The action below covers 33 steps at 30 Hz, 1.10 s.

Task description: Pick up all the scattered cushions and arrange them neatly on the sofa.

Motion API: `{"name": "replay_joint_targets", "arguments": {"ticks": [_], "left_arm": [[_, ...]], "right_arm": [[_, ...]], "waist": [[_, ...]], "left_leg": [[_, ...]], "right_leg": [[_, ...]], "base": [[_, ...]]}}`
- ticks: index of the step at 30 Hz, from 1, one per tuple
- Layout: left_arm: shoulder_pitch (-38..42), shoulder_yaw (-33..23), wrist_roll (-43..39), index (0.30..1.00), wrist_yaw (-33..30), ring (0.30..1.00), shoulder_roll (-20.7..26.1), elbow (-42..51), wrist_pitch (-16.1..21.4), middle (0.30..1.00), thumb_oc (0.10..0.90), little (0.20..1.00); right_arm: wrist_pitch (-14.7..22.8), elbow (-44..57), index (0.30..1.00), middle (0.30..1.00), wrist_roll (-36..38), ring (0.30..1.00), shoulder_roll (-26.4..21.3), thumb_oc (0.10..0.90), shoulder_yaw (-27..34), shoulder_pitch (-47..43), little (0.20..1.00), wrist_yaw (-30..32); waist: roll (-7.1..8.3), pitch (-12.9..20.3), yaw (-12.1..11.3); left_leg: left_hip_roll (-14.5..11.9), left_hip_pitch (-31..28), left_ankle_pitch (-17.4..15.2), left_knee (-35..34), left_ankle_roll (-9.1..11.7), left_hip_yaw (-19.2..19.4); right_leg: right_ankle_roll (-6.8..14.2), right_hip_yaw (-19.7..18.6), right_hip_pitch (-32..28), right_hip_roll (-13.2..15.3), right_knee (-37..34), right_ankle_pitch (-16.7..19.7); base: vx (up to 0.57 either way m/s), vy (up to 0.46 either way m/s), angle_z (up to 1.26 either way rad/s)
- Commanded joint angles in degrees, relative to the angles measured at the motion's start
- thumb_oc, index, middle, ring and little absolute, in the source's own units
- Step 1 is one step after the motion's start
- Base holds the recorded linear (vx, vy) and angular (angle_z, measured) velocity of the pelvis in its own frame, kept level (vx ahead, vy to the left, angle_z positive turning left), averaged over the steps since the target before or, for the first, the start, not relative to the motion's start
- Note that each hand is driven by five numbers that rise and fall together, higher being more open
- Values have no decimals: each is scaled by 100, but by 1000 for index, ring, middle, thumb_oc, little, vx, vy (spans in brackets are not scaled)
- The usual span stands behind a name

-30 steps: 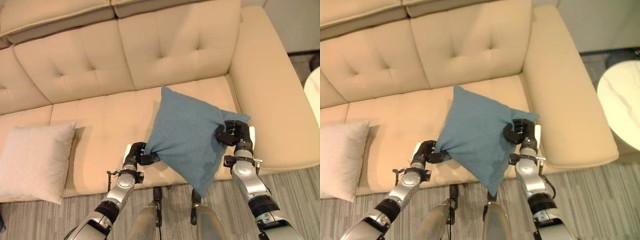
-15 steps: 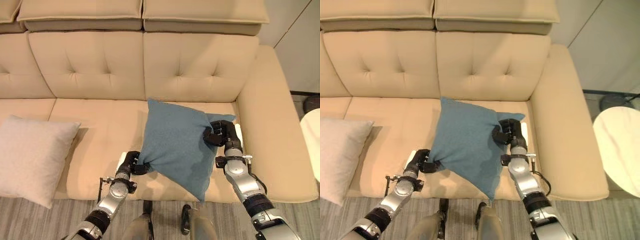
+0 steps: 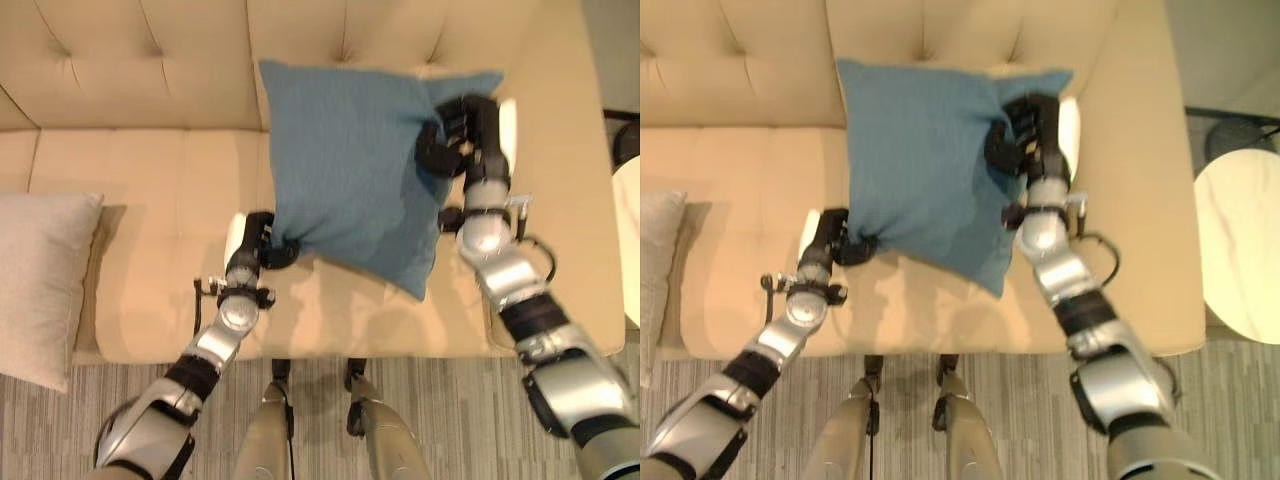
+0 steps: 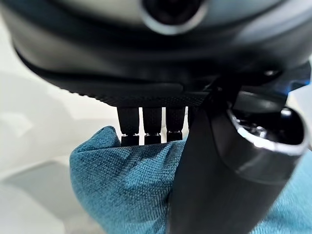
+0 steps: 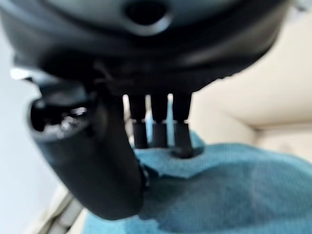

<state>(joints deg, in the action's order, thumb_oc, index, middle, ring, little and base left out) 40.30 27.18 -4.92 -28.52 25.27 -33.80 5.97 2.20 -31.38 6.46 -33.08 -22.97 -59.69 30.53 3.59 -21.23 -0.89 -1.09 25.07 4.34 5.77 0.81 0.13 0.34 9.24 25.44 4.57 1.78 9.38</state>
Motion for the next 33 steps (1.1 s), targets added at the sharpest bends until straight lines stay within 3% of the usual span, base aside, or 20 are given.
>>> {"name": "replay_joint_targets", "arguments": {"ticks": [1,6,8,9,10,11,12,14,15,16,20,24,31,33], "left_arm": [[2464,289,862,300,-921,300,334,271,820,300,400,300],[3708,232,1533,300,-2593,300,486,-401,533,300,400,300],[4102,482,1557,300,-2844,300,365,-1138,443,300,400,300],[4145,496,1545,775,-2851,775,364,-1185,469,775,717,775],[4286,682,1281,900,-2585,900,273,-1748,436,900,800,900],[4510,770,578,900,-2022,900,-66,-2745,306,900,800,900],[4545,772,564,900,-2013,900,-68,-2777,323,900,800,900],[4407,830,200,900,-1208,900,-292,-3573,50,900,800,900],[4407,827,196,900,-1203,900,-292,-3581,51,900,800,900],[4409,830,197,900,-1204,900,-291,-3578,53,900,800,900],[3530,122,-1194,900,-240,900,-641,-3940,-25,900,800,900],[2908,-288,-1996,900,421,900,-576,-3998,-64,900,800,900],[2513,-807,-2305,900,363,900,-77,-3591,87,900,800,900],[2072,-1454,-2922,900,153,900,215,-2903,465,900,800,900]], "right_arm": [[886,408,300,300,-594,300,-41,400,-169,-2184,300,841],[914,48,300,300,-1064,300,216,400,-487,-2943,300,1608],[937,-551,300,300,-1157,300,543,400,-766,-3146,300,1854],[963,-597,300,300,-1144,300,548,400,-777,-3190,300,1859],[1024,-978,300,300,-1013,300,695,400,-1055,-3336,300,1750],[947,-1714,300,300,-613,300,983,400,-1464,-3550,300,1376],[965,-1747,900,900,-598,900,984,800,-1478,-3586,900,1372],[748,-2267,900,900,-98,900,1323,800,-1779,-3700,900,818],[751,-2273,900,900,-93,900,1328,800,-1784,-3702,900,812],[752,-2273,900,900,-94,900,1325,800,-1781,-3704,900,815],[598,-2401,900,900,849,900,1292,800,-1511,-3437,900,338],[624,-2036,900,900,1298,900,1119,800,-1205,-3108,900,166],[937,-668,900,900,1411,900,557,800,-317,-2134,900,301],[1455,275,900,900,1578,900,400,800,616,-1291,900,448]], "waist": [[20,291,-128],[-19,285,-54],[-25,296,-32],[-21,294,-31],[-17,284,-26],[8,200,-26],[0,184,-24],[67,98,-12],[72,143,2],[66,101,-11],[92,74,-48],[96,57,-61],[151,74,-48],[123,91,-37]], "left_leg": [[282,450,-92,93,-1,-115],[188,774,202,-281,104,-82],[147,899,298,-381,135,-98],[147,917,301,-380,136,-96],[132,966,327,-373,138,-93],[125,1035,409,-393,149,-108],[123,1035,412,-396,150,-112],[85,1058,532,-583,174,-121],[83,978,393,-631,204,-155],[83,1056,536,-592,174,-120],[72,983,645,-804,231,-160],[70,777,626,-877,250,-177],[83,520,541,-884,276,-216],[94,411,474,-879,264,-214]], "right_leg": [[309,-160,-91,36,1173,-1329],[374,-152,260,-33,924,-1185],[366,-155,447,-72,876,-1138],[365,-158,468,-72,882,-1138],[360,-163,509,-77,841,-1097],[372,-170,530,-90,715,-990],[372,-166,526,-92,706,-983],[415,-172,534,-140,436,-795],[440,-221,478,-150,427,-917],[414,-172,533,-142,428,-790],[372,-158,477,-237,183,-706],[338,-149,278,-278,116,-753],[318,-96,9,-283,96,-822],[325,-82,-126,-273,81,-865]], "base": [[-67,-16,2],[-25,-8,2],[-44,-12,1],[-59,0,2],[-61,-20,5],[-62,-19,-3],[-65,-31,-26],[8,-38,-42],[-12,-17,-12],[1,-5,5],[-19,6,-1],[18,3,-1],[43,-23,-4],[57,-1,4]]}}
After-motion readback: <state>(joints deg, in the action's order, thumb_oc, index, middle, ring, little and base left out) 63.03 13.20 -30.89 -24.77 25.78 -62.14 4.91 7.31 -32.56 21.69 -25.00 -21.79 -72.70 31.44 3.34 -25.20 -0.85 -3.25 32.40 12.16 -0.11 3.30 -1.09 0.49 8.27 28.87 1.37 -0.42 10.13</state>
